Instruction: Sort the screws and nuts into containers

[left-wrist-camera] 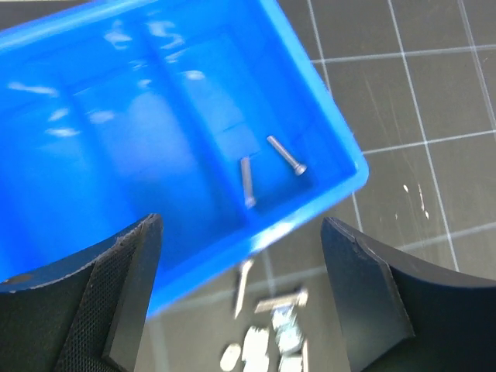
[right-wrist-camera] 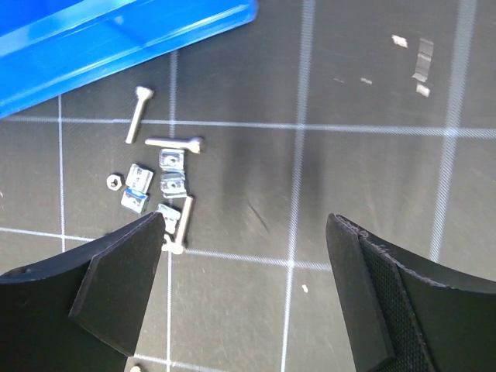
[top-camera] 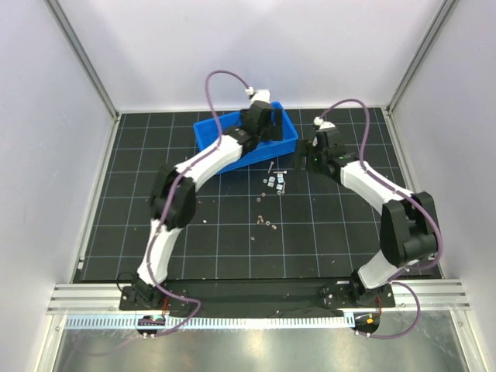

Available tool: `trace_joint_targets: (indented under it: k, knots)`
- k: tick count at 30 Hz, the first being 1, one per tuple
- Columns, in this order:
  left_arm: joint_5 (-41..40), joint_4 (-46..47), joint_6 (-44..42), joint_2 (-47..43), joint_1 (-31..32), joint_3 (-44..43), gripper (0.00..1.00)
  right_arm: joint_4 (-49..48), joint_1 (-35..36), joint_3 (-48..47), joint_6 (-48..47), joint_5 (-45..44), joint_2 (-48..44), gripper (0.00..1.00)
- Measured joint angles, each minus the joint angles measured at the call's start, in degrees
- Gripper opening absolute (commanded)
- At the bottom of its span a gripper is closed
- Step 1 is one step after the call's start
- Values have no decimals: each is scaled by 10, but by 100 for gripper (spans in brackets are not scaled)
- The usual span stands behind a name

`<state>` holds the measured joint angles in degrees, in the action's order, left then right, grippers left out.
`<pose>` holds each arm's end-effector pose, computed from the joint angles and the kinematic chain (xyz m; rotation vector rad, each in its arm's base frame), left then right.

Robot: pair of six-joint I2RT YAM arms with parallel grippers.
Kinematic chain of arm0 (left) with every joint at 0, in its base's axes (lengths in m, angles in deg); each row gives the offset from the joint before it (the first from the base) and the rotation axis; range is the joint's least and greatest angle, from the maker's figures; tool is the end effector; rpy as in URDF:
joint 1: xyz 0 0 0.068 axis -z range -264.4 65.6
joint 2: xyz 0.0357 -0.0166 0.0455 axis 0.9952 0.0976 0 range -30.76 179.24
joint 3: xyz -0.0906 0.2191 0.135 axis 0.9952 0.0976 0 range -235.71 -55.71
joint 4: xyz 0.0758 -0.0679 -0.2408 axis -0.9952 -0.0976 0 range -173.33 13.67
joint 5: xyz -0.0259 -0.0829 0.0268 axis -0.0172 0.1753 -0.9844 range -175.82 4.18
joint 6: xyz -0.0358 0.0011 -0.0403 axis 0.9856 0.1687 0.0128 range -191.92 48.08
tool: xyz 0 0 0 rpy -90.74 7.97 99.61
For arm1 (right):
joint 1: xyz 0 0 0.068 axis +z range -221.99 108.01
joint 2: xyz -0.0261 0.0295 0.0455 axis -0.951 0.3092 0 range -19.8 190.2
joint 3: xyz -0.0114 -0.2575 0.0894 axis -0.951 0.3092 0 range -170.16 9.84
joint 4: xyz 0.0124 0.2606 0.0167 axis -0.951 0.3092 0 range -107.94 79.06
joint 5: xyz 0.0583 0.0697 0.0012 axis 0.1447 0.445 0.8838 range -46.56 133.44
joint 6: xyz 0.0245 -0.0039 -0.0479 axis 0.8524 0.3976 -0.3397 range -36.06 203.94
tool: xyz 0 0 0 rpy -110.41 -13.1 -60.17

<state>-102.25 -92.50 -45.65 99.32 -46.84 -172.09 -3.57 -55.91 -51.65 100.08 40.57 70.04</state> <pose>0.4310 -0.3187 0.2619 0.0319 2.0911 -0.3823 0.3308 0.0935 0.2397 0.0268 2.3258 0.2264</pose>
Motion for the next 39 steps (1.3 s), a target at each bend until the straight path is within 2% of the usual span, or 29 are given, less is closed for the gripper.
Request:
trace_joint_targets:
  k: [6, 8, 12, 17, 22, 25, 29, 32, 39]
  knots:
    - [-10, -10, 16, -232, -40, 196, 88, -36, 14, -38, -68, 41, 82, 83]
    - [-15, -4, 23, -306, -59, 259, 87, -40, 16, -54, -93, 49, 105, 77]
    - [-21, -5, 34, -398, -74, 362, 88, -41, 17, -111, -163, 71, 161, 75]
    - [-16, -15, 36, -410, -68, 437, 88, -21, 19, -180, -236, 118, 221, 74]
    - [-16, -27, 35, -410, -68, 459, 88, -3, 37, -204, -268, 130, 254, 74]
    - [-16, -26, 35, -413, -68, 458, 88, 8, 54, -220, -242, 125, 273, 74]
    - [-16, -26, 35, -415, -68, 459, 88, 9, 74, -223, -157, 110, 279, 74]
    - [-16, -26, 35, -415, -69, 461, 88, 11, 91, -223, -111, 59, 280, 74]
    - [-16, -26, 36, -426, -74, 480, 88, 33, 133, -246, -39, -49, 309, 66]
